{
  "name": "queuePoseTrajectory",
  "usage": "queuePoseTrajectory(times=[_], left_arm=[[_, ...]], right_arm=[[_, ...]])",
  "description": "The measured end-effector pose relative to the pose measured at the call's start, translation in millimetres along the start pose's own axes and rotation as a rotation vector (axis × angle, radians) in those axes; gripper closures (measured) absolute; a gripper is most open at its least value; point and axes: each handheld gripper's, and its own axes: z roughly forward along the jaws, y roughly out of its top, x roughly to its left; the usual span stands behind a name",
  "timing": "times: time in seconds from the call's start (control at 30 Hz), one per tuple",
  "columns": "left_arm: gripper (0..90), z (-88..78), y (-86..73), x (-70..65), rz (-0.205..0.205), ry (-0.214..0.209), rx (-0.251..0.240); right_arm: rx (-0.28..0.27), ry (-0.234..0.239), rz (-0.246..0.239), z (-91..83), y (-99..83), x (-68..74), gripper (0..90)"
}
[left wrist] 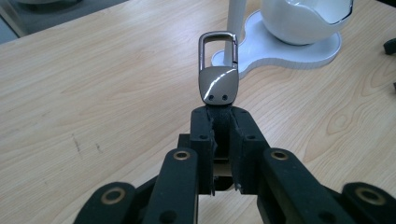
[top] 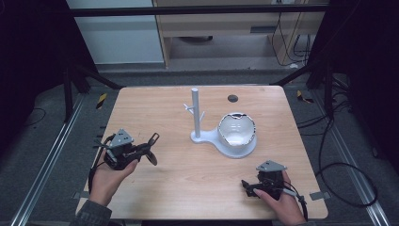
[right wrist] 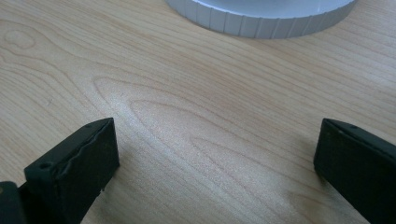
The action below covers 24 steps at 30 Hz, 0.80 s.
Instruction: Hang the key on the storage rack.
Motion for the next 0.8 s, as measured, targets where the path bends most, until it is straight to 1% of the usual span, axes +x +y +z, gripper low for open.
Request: queuePoseTrajectory(times=[0.3, 0.37, 0.43, 0.5, 0.57, 0.7, 0.73, 0.8], left_arm=[[80.3, 4.0, 8.1, -7.2, 0.013, -0.003, -0.037], [80.3, 4.4, 9.1, -7.9, 0.015, -0.009, -0.039], [80.2, 4.7, 11.0, -9.3, 0.018, -0.006, -0.043], [80.3, 5.2, 14.8, -10.6, 0.012, -0.017, -0.056], [80.2, 5.1, 16.8, -11.3, 0.011, -0.023, -0.058], [80.2, 5.7, 26.2, -16.1, 0.029, -0.030, -0.076], [80.2, 6.8, 30.8, -19.1, 0.036, -0.039, -0.081], [80.2, 7.3, 33.3, -20.7, 0.041, -0.041, -0.082]], right_arm=[[0.001, -0.001, 0.000, 0.0, 0.1, 0.1, 0.3], [-0.001, -0.001, 0.000, 0.2, 0.1, 0.1, 0.3], [0.000, -0.001, 0.001, 0.2, 0.2, 0.2, 0.3], [0.000, -0.001, 0.001, 0.2, 0.2, 0.2, 0.3], [0.000, -0.002, 0.001, 0.3, 0.3, 0.3, 0.3], [0.001, -0.005, 0.000, 0.4, 0.5, 0.3, 0.3], [0.001, -0.006, 0.001, 0.7, 0.7, 0.5, 0.3], [0.000, -0.005, 0.000, 0.9, 1.0, 0.5, 0.3]])
